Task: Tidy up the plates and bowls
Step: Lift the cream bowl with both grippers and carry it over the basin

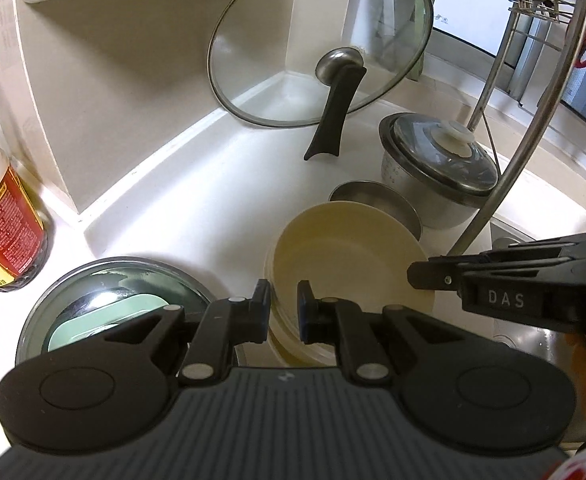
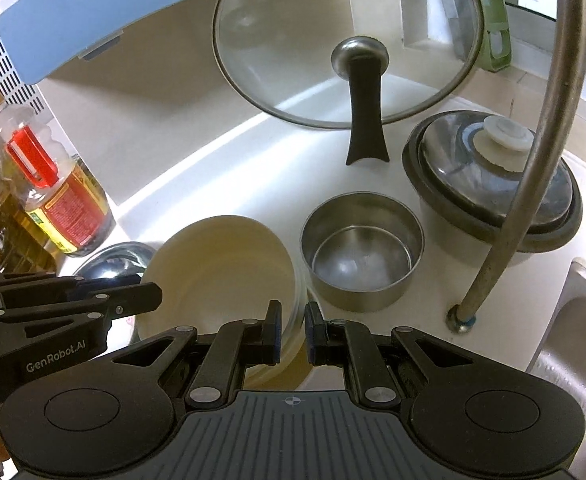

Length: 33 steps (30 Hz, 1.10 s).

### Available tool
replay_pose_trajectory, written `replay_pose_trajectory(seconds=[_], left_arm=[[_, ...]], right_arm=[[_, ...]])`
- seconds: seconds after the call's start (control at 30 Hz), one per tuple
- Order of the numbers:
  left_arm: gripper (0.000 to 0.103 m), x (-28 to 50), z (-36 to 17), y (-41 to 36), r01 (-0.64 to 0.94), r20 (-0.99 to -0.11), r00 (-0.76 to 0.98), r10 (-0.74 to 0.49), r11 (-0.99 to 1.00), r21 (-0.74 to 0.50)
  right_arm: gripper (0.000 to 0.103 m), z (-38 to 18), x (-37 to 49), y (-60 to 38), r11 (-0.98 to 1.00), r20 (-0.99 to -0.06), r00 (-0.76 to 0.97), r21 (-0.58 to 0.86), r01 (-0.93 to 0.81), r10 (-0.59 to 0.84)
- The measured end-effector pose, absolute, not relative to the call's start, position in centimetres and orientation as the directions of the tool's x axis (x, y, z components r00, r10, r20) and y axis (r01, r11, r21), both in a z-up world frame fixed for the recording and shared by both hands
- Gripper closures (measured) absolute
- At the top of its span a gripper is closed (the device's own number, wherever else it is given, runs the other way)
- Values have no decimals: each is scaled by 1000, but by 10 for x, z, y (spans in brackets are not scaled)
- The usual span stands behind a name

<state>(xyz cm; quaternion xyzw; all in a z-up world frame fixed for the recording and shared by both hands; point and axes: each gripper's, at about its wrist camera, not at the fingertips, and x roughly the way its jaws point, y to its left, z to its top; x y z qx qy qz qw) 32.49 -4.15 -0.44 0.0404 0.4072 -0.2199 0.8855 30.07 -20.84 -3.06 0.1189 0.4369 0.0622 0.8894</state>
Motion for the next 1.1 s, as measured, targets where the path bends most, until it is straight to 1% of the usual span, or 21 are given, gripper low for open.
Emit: replay_pose_trajectory(seconds=[0.53, 0.63, 0.77, 0.97, 1.1], left_arm=[[91, 328, -13, -44, 420, -770, 519, -371, 895, -148], [90, 329, -16, -42, 418, -778, 508, -370, 895, -153], [85, 330, -17, -41, 419, -782, 494, -380, 892, -169], [85, 329, -15, -41, 430, -777, 490, -395, 885, -179], [85, 329, -14, -41, 431, -776, 494, -393, 885, -174]], right_arm=[[91, -36, 299, -213, 961, -784, 578, 278, 5, 224], [91, -36, 300, -214, 959, -787, 574, 282, 7, 227], [91, -37, 302, -215, 957, -789, 569, 290, 14, 231], [91, -40, 305, -215, 957, -805, 550, 290, 34, 224], [90, -37, 304, -215, 956, -796, 563, 292, 34, 223]])
